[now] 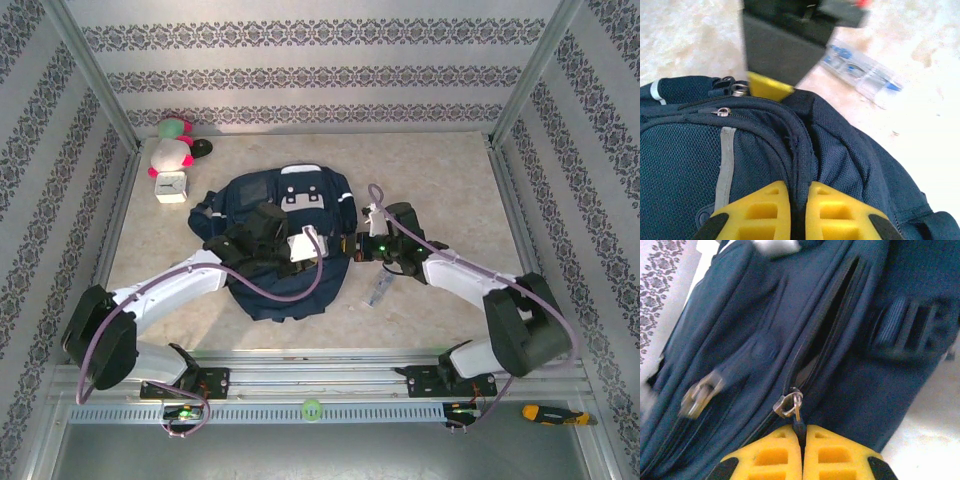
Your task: Pack the student bag
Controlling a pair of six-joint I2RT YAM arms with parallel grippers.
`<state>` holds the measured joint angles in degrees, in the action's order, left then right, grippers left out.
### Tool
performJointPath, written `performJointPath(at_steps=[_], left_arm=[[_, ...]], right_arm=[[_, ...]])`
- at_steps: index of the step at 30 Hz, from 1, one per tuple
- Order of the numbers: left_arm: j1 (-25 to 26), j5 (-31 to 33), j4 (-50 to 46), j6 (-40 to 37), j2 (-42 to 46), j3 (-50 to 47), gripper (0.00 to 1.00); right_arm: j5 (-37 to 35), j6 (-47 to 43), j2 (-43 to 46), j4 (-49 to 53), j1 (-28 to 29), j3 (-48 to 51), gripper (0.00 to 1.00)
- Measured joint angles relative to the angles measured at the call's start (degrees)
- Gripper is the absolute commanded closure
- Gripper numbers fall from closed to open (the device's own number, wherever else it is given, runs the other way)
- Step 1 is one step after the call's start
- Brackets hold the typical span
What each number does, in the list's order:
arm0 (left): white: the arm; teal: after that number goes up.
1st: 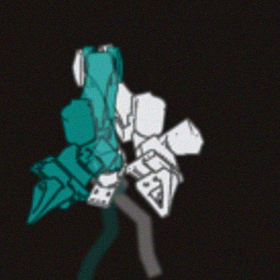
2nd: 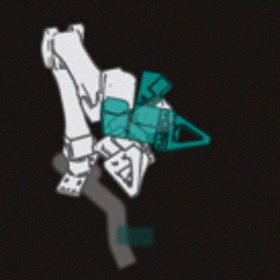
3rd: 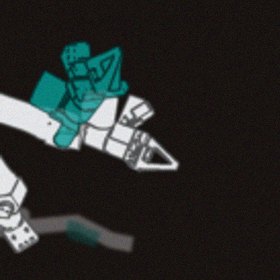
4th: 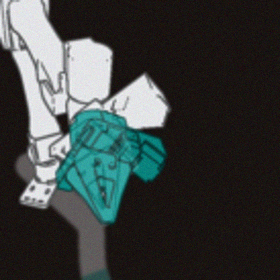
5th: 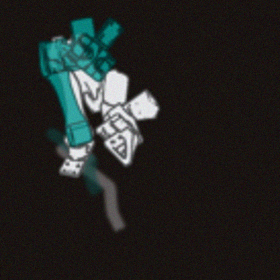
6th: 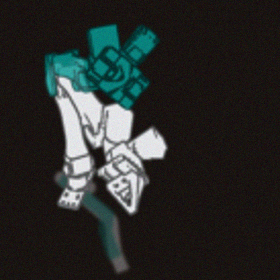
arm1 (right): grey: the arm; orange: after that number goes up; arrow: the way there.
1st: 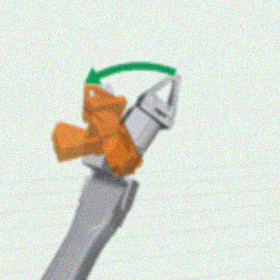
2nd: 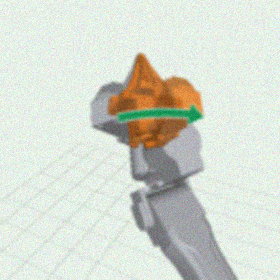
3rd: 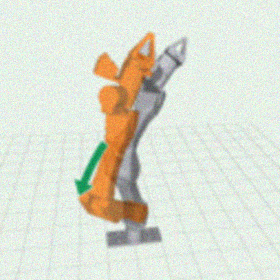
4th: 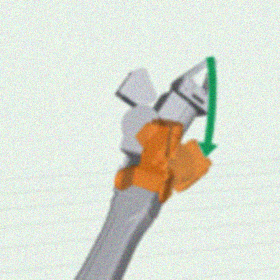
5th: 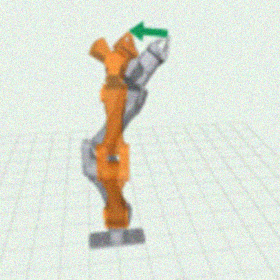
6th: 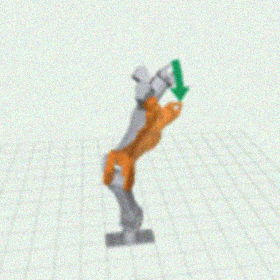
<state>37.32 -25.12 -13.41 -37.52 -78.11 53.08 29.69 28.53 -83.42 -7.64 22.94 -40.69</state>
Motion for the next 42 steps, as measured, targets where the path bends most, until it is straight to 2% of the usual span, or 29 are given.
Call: performJointPath(at_steps=[9, 17, 18, 19, 20, 21, 23, 26, 29, 33, 39, 42], left_arm=[[-0.6, -3.2, -4.0, -4.6, 2.2, 0.0, 1.0], [-1.0, -3.4, -4.1, -5.8, 3.8, -1.5, 0.99], [-1.0, -3.3, -4.1, -5.8, 4.0, -1.7, 0.93], [-1.0, -3.1, -4.1, -5.7, 4.2, -1.9, 0.86], [-1.0, -3.0, -4.0, -5.5, 4.5, -2.0, 0.75], [-1.0, -3.0, -4.3, -4.7, 4.9, -2.1, 0.65], [-0.9, -3.5, -5.2, -2.6, 7.1, -3.1, 0.56], [-1.4, -3.6, -4.8, 1.4, 11.9, -4.9, 0.46], [-3.1, -3.5, -3.0, 4.2, 15.7, -6.6, 0.41], [-4.4, -0.8, -2.6, 2.7, 15.9, -7.6, 0.3], [-4.4, 3.7, -2.6, -0.9, 14.4, -8.5, 0.27], [-4.4, 6.7, -1.4, -3.1, 13.0, -8.7, 0.27]], right_arm=[[2.0, 0.0, -10.5, -0.8, -3.6, -8.1, 1.0], [4.9, -1.2, -12.4, -0.4, -4.6, -9.2, 1.0], [5.4, -1.6, -12.4, -0.3, -4.7, -9.2, 0.95], [5.9, -1.7, -12.4, -0.3, -4.9, -9.2, 0.81], [6.2, -1.7, -12.3, -0.3, -5.0, -9.2, 0.68], [5.4, -1.8, -12.1, -0.3, -5.2, -9.2, 0.61], [2.3, -1.9, -10.9, -0.5, -6.8, -8.9, 0.52], [-1.6, -2.5, -5.0, -0.3, -8.7, -6.4, 0.49], [-3.0, -3.7, 3.7, -0.3, -7.8, -2.8, 0.46], [-3.3, -7.2, 12.3, -0.7, -5.6, 1.8, 0.44], [-3.3, -13.1, 14.7, -0.7, -3.8, 5.1, 0.43], [-2.8, -19.1, 15.6, -0.6, -1.2, 6.0, 0.45]])
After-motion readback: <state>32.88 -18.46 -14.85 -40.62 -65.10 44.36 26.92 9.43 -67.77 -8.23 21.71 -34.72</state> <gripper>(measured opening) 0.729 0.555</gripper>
